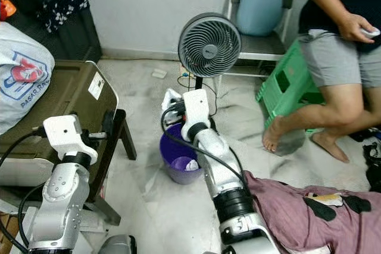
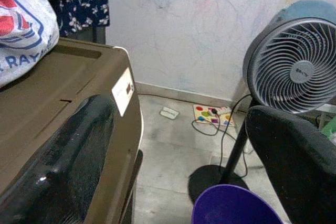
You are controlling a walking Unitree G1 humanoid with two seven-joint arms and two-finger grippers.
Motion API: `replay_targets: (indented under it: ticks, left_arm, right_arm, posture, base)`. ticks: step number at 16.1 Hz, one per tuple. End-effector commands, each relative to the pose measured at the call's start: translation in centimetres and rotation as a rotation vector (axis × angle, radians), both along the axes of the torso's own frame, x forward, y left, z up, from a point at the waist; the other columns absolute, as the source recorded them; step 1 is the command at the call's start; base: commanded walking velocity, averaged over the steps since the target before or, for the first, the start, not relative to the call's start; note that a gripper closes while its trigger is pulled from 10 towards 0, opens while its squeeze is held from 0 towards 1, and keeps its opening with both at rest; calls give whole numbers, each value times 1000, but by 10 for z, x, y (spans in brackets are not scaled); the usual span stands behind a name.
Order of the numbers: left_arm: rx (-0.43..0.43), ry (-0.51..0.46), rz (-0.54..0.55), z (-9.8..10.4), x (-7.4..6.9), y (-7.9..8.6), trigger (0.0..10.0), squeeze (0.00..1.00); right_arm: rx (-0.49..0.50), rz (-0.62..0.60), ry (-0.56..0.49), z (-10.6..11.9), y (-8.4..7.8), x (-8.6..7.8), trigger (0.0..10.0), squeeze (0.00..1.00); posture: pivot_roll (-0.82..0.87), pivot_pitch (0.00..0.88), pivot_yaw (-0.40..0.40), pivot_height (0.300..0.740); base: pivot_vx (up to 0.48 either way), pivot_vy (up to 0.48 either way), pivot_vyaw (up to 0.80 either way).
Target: Clean up the room
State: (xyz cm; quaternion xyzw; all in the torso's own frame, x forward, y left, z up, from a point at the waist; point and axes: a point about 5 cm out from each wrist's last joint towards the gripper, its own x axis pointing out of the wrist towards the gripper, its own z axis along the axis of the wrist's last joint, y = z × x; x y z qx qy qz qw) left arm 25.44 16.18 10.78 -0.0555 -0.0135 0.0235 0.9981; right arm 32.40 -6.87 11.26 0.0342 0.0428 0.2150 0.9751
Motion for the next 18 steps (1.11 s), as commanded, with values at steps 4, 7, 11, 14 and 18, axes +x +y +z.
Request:
replay_targets:
  ticks: [4,7,11,14,18]
  left_arm:
    - [-13,-21,-17,4,0,-2,10000,0]
    - [-18,-24,-24,5,1,-4,10000,0]
    - [-36,-42,-60,7,0,-7,10000,0]
    - [-42,-46,-74,8,0,-8,10000,0]
    - [-47,-44,-79,8,-1,-9,10000,0]
  right_arm:
    - [36,-17,17,4,-5,4,10000,0]
    - [49,-6,7,5,-2,3,10000,0]
    - [55,15,7,6,1,2,10000,0]
    - [54,24,10,5,2,1,10000,0]
    - [50,36,11,4,3,-1,10000,0]
  posture:
    - [-29,0,-66,740]
    - [-30,0,-67,740]
    - [-27,0,-66,740]
    - [-33,0,-62,740]
    - [-33,0,-63,740]
  base:
    - [0,0,-600]
    - [0,0,-502]
    - [0,0,0]
    - [286,0,0]
    - [336,0,0]
